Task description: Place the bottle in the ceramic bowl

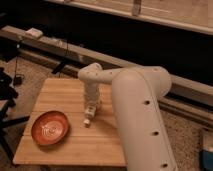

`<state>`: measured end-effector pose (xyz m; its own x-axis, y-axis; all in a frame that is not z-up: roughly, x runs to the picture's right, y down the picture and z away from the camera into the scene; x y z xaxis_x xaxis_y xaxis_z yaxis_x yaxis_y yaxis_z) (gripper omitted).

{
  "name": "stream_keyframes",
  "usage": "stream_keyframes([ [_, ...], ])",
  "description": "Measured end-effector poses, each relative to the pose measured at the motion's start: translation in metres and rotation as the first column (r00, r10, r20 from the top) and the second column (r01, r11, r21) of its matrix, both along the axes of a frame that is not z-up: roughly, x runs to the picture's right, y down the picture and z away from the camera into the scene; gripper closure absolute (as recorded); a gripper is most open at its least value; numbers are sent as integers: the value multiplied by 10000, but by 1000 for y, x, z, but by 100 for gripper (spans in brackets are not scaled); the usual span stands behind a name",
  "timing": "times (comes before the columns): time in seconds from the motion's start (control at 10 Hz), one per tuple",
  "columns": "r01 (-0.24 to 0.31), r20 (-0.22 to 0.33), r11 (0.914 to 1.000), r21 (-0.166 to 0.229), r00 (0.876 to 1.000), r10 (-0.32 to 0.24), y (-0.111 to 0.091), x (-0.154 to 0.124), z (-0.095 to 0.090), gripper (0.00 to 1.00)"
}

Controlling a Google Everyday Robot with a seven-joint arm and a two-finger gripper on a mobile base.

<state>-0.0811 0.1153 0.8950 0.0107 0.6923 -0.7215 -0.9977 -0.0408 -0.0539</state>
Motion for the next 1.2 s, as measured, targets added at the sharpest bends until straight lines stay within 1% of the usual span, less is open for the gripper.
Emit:
stream_keyframes([
  [0.1,-12,174,10000,35,9998,12,-3,-3,-5,94],
  [0.2,20,278,10000,65,9996,-22,-5,-4,-8,98],
  [0.3,146,523,9998,115,9985,-152,-7,-9,-17,100],
  [0.4,462,1028,9987,204,9935,-480,-10,-23,-36,100],
  [0.5,696,1364,9972,262,9880,-726,-8,-33,-50,100],
  [0.6,974,1799,9946,350,9784,-1022,-7,-46,-68,100],
  [0.7,1324,2342,9902,455,9621,-1394,-3,-62,-92,100],
  [0.9,1780,3023,9817,673,9341,-1901,4,-82,-122,100],
  [1.0,2044,3366,9752,850,9153,-2212,8,-94,-138,100],
  [1.1,2533,3882,9604,1157,8785,-2785,17,-115,-160,100],
  [1.2,2827,4157,9497,1344,8539,-3130,22,-127,-170,100],
])
